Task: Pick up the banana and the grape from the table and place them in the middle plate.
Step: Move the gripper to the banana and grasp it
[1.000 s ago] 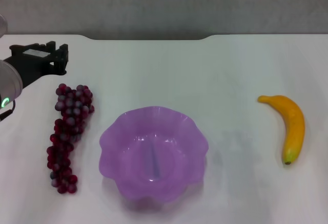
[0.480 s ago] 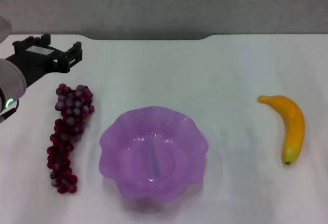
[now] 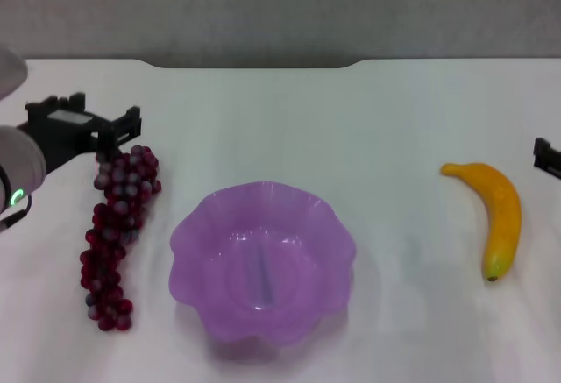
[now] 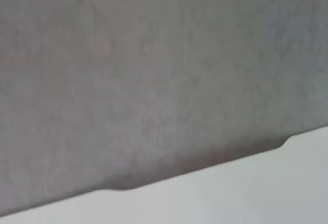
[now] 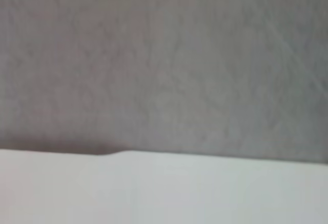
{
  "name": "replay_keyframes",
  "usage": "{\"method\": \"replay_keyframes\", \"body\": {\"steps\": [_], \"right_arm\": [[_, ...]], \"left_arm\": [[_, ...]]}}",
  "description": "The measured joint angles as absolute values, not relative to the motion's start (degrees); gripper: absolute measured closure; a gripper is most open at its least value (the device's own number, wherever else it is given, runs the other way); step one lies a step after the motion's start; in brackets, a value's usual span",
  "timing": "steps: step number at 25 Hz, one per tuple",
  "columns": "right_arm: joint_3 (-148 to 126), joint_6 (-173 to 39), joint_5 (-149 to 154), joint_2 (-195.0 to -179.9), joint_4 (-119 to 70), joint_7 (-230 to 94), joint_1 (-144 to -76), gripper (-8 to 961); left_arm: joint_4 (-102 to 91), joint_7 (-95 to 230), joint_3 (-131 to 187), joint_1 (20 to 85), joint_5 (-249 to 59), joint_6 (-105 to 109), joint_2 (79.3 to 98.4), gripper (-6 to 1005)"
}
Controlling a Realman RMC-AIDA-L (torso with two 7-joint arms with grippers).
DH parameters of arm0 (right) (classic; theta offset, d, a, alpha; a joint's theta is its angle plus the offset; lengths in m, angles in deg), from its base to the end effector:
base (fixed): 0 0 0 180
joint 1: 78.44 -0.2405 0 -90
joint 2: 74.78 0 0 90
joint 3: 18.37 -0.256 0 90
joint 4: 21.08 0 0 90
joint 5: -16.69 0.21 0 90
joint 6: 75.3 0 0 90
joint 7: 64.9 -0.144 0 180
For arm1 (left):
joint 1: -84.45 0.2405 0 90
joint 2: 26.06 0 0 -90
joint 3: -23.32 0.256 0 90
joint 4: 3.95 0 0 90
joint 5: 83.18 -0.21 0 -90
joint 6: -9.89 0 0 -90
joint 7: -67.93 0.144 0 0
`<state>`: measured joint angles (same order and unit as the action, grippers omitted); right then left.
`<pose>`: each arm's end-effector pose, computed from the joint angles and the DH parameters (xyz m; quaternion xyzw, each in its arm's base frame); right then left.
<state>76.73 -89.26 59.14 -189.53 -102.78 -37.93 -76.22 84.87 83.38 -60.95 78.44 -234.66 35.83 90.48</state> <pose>0.2918 0.3279 0.0527 -0.7411 0.3582 0.1199 0.5550 -0.2200 0.3586 0.0413 -0.7889 -0.3168 -0.1198 0.5127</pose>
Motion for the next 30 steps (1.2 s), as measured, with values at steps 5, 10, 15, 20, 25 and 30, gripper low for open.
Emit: {"method": "replay_keyframes", "body": {"steps": [5,10,15,20,25,30], "right_arm": [[76.31,-89.32,61.14,-189.49,-99.18,-37.68,-76.28,55],[75.69,-87.61,61.16,-189.47,-92.92,-37.58,-77.48,66],[75.18,-84.14,60.98,-189.47,-84.19,-37.55,-81.79,78],[74.48,-84.36,60.67,-189.27,-76.62,-37.2,-87.87,89],[73.94,-84.18,60.82,-189.25,-73.67,-34.7,-91.34,101],[73.82,-84.15,60.83,-189.22,-70.69,-33.34,-95.06,112]], "left_arm": [[82.33,83.29,-61.43,77.7,-234.56,36.19,90.48,217],[81.25,83.27,-61.31,77.61,-234.52,35.74,90.49,217],[79.85,83.18,-61.34,76.85,-234.52,35.45,90.55,218],[78.66,83.14,-60.94,75.85,-234.52,35.44,90.57,218],[78.46,83.14,-60.76,75.48,-234.52,35.44,90.57,218],[78.42,83.14,-60.72,75.18,-234.52,35.45,90.63,218]]}}
